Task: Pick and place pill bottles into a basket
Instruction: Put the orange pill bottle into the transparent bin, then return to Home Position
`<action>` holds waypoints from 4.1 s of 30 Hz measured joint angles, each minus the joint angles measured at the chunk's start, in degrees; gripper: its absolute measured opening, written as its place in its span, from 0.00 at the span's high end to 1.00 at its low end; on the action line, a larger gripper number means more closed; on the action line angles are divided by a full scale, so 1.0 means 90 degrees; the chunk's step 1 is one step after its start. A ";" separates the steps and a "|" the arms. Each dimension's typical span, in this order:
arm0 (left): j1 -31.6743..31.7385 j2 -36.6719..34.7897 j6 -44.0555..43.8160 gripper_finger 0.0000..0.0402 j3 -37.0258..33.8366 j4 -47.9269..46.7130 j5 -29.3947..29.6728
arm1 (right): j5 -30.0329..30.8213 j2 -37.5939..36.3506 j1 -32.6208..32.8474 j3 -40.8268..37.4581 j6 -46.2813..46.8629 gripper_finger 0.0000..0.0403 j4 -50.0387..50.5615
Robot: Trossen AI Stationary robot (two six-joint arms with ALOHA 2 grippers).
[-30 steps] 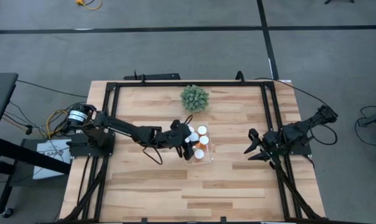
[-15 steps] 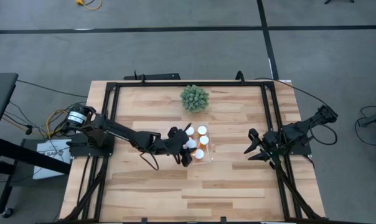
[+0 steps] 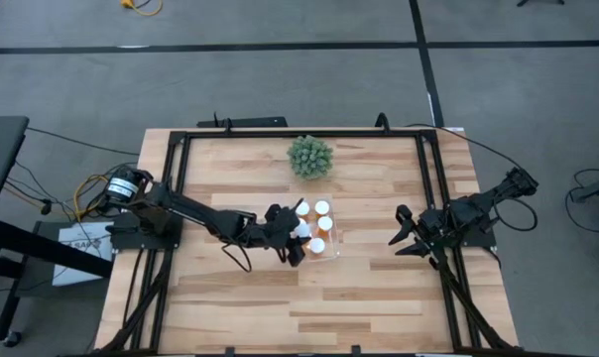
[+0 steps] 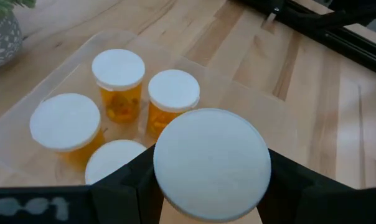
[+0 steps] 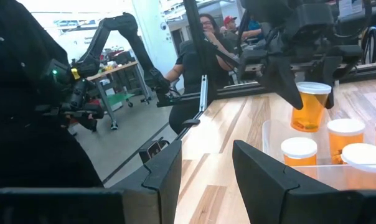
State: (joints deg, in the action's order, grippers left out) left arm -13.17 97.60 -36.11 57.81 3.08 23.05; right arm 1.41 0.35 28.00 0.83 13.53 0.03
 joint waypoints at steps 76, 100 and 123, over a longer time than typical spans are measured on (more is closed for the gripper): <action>-0.0065 0.0916 0.1133 0.34 0.0016 0.0159 -0.0527 | 0.0000 -0.0001 -0.0001 0.0000 0.0000 0.66 0.0002; 0.0416 0.0846 0.2517 0.30 0.2007 -0.1695 -0.0334 | 0.0000 0.0000 0.0000 -0.0001 0.0001 0.66 0.0001; 0.0580 -0.2827 0.3087 0.30 0.0507 -0.1261 0.0432 | 0.0000 -0.0001 0.0001 0.0000 0.0001 0.66 0.0002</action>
State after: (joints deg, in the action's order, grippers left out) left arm -7.95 72.16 -8.33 62.37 -8.27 26.93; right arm 1.41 0.34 28.01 0.82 13.54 0.05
